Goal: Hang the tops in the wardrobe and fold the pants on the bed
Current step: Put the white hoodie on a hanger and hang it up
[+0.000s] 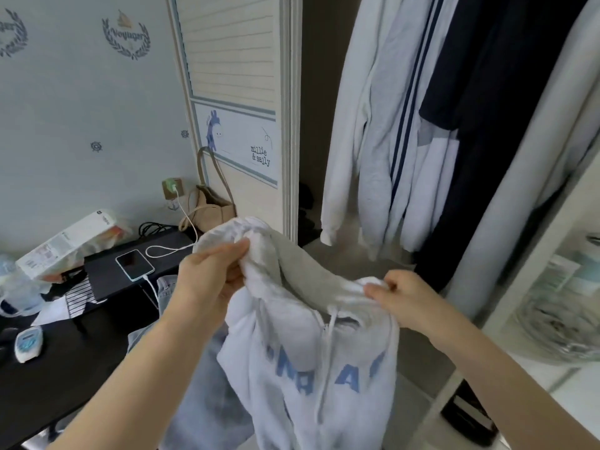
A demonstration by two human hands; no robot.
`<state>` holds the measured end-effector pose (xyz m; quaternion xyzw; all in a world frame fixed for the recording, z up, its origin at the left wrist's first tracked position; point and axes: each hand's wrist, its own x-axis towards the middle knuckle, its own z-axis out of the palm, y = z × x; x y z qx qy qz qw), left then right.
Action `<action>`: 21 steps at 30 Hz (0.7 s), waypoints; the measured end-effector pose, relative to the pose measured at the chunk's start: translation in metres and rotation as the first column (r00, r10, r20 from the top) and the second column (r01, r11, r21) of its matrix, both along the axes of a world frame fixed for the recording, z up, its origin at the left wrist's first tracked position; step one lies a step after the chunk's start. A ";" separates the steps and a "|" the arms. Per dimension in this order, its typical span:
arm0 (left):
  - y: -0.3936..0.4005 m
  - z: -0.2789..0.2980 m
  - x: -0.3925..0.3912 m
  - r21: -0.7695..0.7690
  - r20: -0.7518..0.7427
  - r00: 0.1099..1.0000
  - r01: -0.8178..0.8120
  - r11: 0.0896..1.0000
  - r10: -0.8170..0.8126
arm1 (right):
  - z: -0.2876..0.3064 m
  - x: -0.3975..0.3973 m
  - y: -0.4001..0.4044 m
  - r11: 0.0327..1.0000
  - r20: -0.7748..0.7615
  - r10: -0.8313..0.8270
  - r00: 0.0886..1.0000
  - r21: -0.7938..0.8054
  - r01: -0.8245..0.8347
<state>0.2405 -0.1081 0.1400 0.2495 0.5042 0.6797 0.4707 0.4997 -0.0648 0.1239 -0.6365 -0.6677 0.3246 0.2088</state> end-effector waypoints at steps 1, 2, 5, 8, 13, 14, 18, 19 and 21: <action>0.003 0.003 0.008 0.022 -0.005 1.000 0.005 1.000 -0.005 | -0.004 0.005 0.006 0.996 0.124 0.053 0.991 -0.081 -0.043; 0.009 0.004 0.017 0.035 -0.011 1.000 0.016 0.999 -0.016 | -0.006 0.011 0.013 0.988 0.257 0.108 0.960 -0.136 -0.074; 0.024 0.009 0.037 0.044 -0.052 0.997 0.057 0.997 -0.055 | 0.004 0.014 0.019 0.980 0.498 0.171 0.850 0.000 -0.198; 0.040 0.018 0.053 0.033 -0.096 0.992 0.084 0.996 -0.080 | 0.022 -0.007 0.023 0.881 0.191 0.267 0.945 0.348 -0.320; 0.067 0.033 0.049 0.074 -0.141 0.990 0.035 0.997 -0.025 | -0.033 -0.026 0.072 0.857 0.510 0.402 0.760 0.081 -0.508; 0.073 0.038 0.042 0.088 -0.163 0.987 0.019 0.996 -0.004 | -0.042 -0.016 0.085 0.903 0.588 0.366 0.721 -0.038 -0.428; 0.100 0.054 0.020 0.133 -0.237 0.971 -0.007 0.991 0.038 | -0.036 0.010 0.107 0.957 0.702 0.271 0.659 -0.270 -0.106; 0.107 0.057 0.019 0.151 -0.262 0.965 0.018 0.988 0.023 | -0.030 0.005 0.108 0.976 0.715 0.216 0.665 -0.188 -0.114; 0.125 0.064 0.021 0.181 -0.328 0.944 0.102 0.978 -0.038 | -0.019 -0.023 0.112 0.981 0.529 0.148 0.835 0.029 -0.193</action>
